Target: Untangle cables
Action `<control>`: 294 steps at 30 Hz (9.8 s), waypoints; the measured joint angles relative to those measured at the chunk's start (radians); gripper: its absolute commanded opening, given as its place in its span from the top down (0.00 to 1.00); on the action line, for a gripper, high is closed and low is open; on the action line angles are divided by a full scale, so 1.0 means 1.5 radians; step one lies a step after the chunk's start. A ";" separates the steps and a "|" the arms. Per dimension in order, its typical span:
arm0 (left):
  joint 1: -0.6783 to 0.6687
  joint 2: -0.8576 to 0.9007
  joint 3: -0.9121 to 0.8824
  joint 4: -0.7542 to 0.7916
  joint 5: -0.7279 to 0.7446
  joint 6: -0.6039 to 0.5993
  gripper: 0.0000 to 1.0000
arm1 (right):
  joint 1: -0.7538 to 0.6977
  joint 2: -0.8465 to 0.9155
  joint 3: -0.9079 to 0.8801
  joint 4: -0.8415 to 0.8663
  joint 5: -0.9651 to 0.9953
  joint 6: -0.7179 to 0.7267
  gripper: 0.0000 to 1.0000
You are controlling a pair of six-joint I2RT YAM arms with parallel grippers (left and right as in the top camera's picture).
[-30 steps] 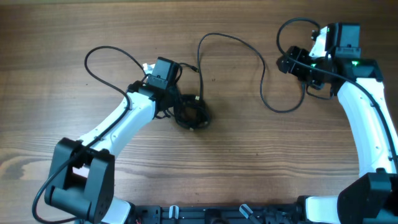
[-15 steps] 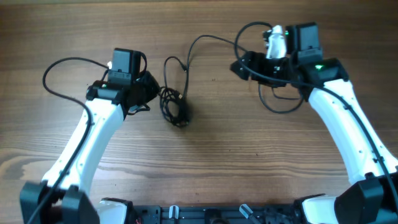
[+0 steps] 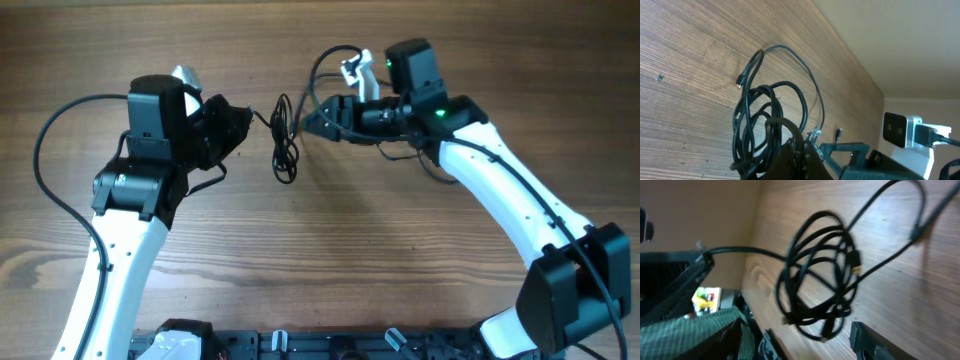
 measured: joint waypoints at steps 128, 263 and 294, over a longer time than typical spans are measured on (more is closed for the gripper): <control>-0.052 0.123 -0.185 0.115 -0.007 0.190 0.96 | 0.082 0.021 0.000 -0.189 0.155 -0.159 0.57; -0.051 0.066 -0.176 0.103 0.082 0.159 0.96 | -0.012 0.021 0.020 -0.118 0.047 -0.221 0.53; -0.052 0.063 -0.175 0.075 0.048 0.146 0.96 | -0.126 -0.173 0.053 -0.224 0.019 -0.151 0.95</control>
